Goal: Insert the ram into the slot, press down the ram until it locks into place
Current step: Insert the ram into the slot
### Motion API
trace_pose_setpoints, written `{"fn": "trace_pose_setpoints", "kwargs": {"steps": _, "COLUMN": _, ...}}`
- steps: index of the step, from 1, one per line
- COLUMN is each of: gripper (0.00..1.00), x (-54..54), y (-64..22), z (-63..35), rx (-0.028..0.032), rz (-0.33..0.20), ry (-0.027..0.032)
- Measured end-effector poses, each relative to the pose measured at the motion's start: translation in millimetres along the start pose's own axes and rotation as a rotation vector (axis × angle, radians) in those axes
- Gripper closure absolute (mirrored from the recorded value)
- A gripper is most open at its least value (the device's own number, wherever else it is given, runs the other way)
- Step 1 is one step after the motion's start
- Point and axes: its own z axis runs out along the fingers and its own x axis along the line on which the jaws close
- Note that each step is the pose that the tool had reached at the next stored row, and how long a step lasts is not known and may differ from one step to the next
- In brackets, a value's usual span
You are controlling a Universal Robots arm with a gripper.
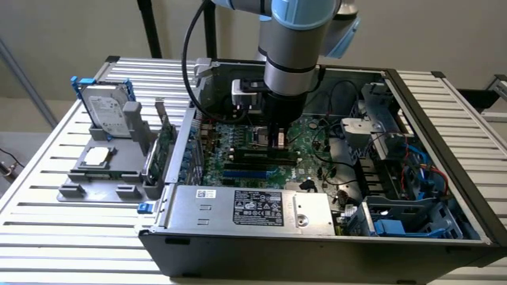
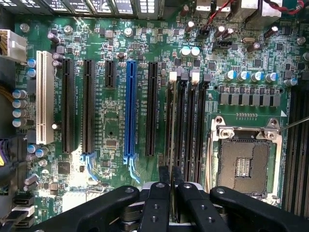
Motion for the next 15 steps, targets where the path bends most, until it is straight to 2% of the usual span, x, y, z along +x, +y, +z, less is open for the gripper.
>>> {"fn": "trace_pose_setpoints", "kwargs": {"steps": 11, "gripper": 0.87, "x": -1.0, "y": 0.1, "z": 1.9, "rx": 0.0038, "rz": 0.000, "ry": -0.0002}}
{"fn": "trace_pose_setpoints", "kwargs": {"steps": 13, "gripper": 0.85, "x": -1.0, "y": 0.1, "z": 2.0, "rx": 0.0045, "rz": 0.000, "ry": 0.0000}}
{"fn": "trace_pose_setpoints", "kwargs": {"steps": 14, "gripper": 0.78, "x": -1.0, "y": 0.1, "z": 2.0, "rx": 0.0046, "rz": 0.000, "ry": 0.0000}}
{"fn": "trace_pose_setpoints", "kwargs": {"steps": 15, "gripper": 0.78, "x": -1.0, "y": 0.1, "z": 2.0, "rx": 0.0046, "rz": 0.000, "ry": 0.0000}}
